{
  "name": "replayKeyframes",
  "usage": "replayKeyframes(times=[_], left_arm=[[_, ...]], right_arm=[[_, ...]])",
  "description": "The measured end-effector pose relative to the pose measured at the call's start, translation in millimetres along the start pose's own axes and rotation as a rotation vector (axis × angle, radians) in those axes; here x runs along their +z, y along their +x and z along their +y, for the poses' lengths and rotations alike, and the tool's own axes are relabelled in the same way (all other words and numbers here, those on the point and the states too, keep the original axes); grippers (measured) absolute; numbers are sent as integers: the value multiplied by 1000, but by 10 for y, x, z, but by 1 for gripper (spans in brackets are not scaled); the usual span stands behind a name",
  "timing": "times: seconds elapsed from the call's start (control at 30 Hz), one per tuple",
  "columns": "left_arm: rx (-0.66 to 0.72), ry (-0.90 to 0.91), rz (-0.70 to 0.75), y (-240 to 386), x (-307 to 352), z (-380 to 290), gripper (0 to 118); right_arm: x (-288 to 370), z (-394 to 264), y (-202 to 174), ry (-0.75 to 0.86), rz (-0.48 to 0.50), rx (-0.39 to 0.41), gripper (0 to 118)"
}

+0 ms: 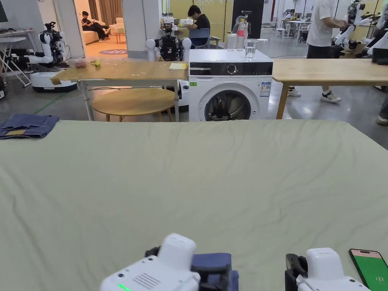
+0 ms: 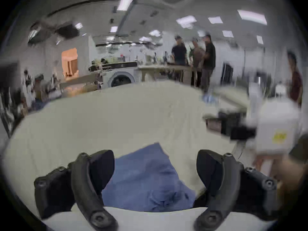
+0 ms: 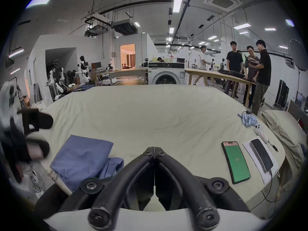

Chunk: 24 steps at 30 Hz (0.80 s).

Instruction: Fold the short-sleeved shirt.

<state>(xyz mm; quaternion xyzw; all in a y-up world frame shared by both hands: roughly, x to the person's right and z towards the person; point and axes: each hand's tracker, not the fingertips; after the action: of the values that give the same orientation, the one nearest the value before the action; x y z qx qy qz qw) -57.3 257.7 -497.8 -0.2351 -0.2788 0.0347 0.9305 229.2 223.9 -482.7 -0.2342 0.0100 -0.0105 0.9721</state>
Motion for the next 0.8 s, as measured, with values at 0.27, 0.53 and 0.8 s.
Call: replayKeyframes(times=[0.27,0.53,0.8], left_arm=[[449,-235,-181,-417,-438,-501,0],[444,-380,-228,1,-940,-803,0],[468,-243,-181,-474,-315,-579,0]], right_arm=[[-51,-55,-152,-28,44,5,0],[-11,-79,-202,-58,64,17,0],[-259,-100,-655,-171,349,-105,0]])
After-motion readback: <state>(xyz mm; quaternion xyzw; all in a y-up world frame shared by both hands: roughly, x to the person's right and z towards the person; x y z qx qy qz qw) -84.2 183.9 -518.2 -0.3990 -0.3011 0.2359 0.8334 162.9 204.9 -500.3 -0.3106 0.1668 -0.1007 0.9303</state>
